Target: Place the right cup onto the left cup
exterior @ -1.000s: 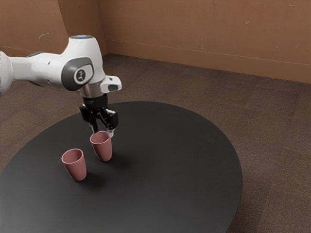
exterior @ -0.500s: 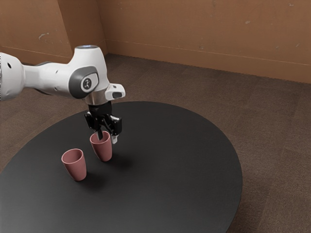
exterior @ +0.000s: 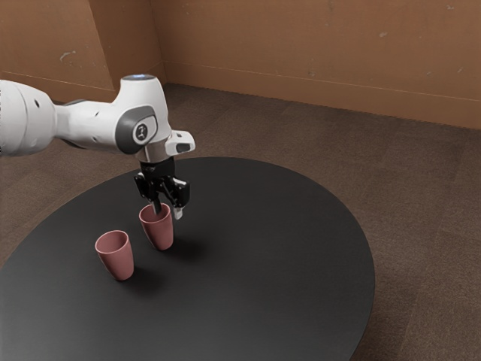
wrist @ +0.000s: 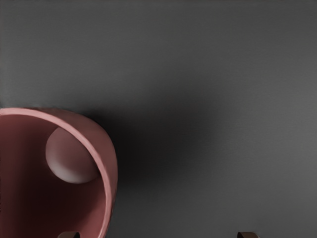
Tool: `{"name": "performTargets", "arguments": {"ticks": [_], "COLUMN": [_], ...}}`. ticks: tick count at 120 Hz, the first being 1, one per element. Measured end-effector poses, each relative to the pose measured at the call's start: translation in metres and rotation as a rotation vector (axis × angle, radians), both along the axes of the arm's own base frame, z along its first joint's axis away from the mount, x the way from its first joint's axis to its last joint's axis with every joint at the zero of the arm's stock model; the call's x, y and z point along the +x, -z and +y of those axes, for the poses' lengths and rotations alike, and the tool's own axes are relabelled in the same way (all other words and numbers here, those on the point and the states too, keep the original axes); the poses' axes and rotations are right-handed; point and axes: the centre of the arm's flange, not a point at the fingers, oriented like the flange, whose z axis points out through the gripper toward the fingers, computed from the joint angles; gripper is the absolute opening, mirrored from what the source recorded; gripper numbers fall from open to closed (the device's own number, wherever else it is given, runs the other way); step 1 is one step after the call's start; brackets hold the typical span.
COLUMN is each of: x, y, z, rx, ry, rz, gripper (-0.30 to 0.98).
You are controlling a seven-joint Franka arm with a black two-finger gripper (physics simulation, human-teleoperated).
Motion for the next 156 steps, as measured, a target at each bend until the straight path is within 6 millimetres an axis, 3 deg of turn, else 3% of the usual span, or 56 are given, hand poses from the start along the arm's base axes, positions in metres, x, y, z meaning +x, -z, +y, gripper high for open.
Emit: {"name": "performTargets", "arguments": {"ticks": [52,117,156], "x": [0.007,0.009,0.009], "y": [0.033,0.039,0.036], "z": [0.019,0.025,0.026], "rx": [-0.008,-0.032,-0.027], "ry": [-0.013,-0.028,-0.028], "rz": [0.027,0.021,0.009], "gripper": [0.35,-0.01,-0.09]}}
